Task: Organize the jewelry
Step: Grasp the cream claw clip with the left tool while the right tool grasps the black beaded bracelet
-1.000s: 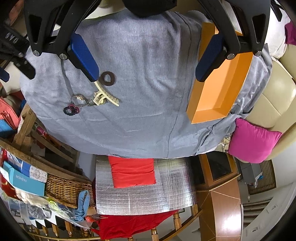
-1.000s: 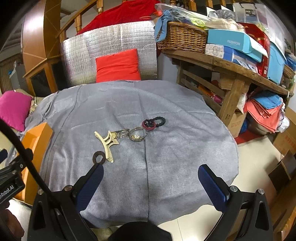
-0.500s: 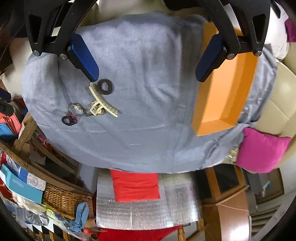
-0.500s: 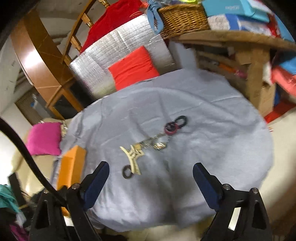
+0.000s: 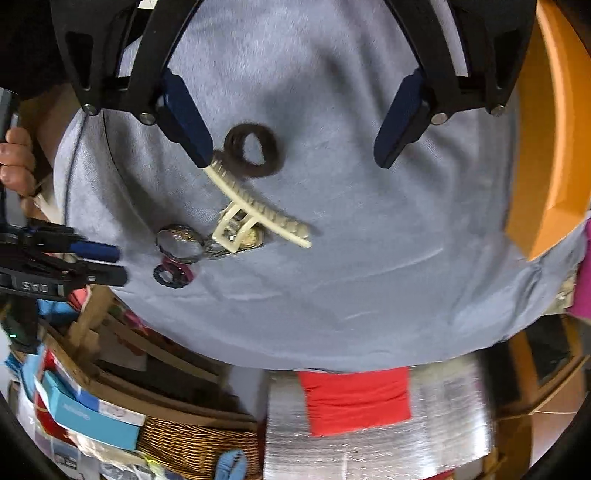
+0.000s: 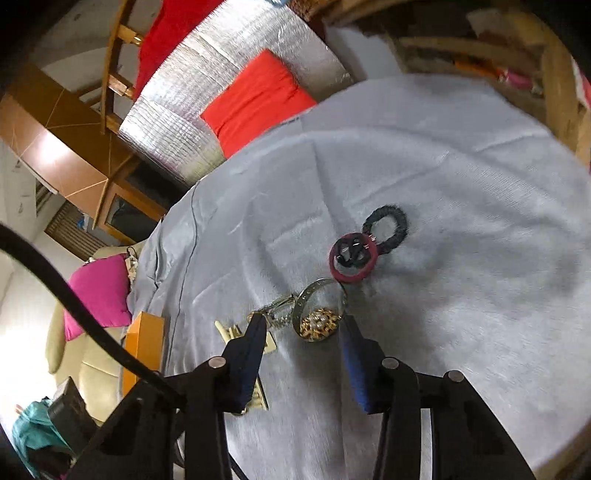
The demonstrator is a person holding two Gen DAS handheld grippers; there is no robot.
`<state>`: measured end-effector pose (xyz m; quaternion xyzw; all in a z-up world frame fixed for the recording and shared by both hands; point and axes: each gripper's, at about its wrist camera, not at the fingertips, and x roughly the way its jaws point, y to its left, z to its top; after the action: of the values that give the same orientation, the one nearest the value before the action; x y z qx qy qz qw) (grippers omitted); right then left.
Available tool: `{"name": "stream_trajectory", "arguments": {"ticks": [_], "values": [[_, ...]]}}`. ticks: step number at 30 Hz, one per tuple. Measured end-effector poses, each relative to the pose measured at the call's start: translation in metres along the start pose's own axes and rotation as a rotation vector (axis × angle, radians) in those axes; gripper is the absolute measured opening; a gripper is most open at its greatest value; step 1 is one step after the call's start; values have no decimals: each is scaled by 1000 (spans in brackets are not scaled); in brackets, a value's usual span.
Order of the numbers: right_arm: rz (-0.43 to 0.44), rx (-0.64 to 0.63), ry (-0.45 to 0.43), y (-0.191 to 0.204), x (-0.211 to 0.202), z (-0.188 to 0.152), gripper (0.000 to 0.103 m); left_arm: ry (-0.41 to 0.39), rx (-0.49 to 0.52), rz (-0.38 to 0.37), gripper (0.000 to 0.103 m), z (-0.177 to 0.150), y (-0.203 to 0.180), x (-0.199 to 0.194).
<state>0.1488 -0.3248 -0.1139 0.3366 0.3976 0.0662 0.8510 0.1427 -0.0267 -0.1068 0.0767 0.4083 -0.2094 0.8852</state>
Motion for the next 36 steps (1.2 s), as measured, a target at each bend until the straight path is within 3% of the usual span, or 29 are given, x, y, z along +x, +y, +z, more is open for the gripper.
{"name": "stream_trajectory", "arguments": {"ticks": [2, 7, 12, 19, 22, 24, 26, 29, 31, 36], "values": [[38, 6, 38, 0, 15, 0, 45, 1, -5, -31, 89, -1, 5, 6], [11, 104, 36, -13, 26, 12, 45, 40, -57, -104, 89, 3, 10, 21], [-56, 164, -31, -31, 21, 33, 46, 42, -95, -166, 89, 21, 8, 32], [-132, 304, -67, -63, 29, 60, 51, 128, -267, -266, 89, 39, 17, 69], [-157, 339, -53, -74, 40, 70, 51, 154, -248, -247, 89, 40, 10, 77], [-175, 357, -34, -80, 51, 74, 51, 164, -236, -243, 83, 40, 8, 82], [-194, 335, -21, -77, 63, 79, 52, 190, -227, -246, 71, 43, 3, 89], [-281, 242, -10, -63, 71, 84, 40, 225, -210, -236, 61, 48, -4, 97], [-346, 172, 5, -55, 76, 85, 15, 231, -179, -234, 53, 51, -10, 98], [-361, 109, -25, -43, 65, 83, 10, 234, -183, -254, 53, 49, -3, 99]]}}
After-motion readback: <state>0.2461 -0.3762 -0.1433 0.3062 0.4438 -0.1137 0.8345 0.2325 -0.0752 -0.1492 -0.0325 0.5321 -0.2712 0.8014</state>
